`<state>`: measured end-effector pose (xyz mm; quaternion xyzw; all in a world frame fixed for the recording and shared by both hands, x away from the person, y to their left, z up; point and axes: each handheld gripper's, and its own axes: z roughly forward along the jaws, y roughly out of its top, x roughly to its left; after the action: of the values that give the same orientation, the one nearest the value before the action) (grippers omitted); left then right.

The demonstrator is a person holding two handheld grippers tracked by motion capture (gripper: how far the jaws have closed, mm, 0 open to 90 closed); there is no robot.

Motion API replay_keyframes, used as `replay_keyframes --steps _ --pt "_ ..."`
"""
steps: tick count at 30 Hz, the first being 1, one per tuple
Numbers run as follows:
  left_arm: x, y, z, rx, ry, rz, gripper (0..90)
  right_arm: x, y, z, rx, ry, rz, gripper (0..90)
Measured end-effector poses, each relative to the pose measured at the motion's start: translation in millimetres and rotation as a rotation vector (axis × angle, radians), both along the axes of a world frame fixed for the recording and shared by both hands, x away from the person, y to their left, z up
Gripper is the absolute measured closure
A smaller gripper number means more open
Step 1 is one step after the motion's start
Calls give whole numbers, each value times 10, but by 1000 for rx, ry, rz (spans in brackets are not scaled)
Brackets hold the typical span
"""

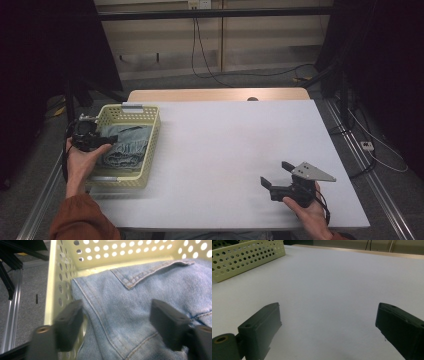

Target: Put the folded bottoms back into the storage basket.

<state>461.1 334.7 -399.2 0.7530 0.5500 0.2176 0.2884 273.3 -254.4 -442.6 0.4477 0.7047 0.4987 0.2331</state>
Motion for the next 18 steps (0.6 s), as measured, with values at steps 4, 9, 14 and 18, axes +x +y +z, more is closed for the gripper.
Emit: replay_keyframes --steps 4,9,14,18 --pt "-10 -4 27 1 -41 -1 130 8 -7 -3 -1 0 4 59" --pt "-45 38 75 -36 -96 -7 61 14 -9 -6 0 1 3 60" --pt "-68 66 112 -49 -127 16 61 19 -15 -7 4 0 -1 59" --pt "-101 117 149 -104 -169 17 59 17 -15 -4 2 -1 -4 59"
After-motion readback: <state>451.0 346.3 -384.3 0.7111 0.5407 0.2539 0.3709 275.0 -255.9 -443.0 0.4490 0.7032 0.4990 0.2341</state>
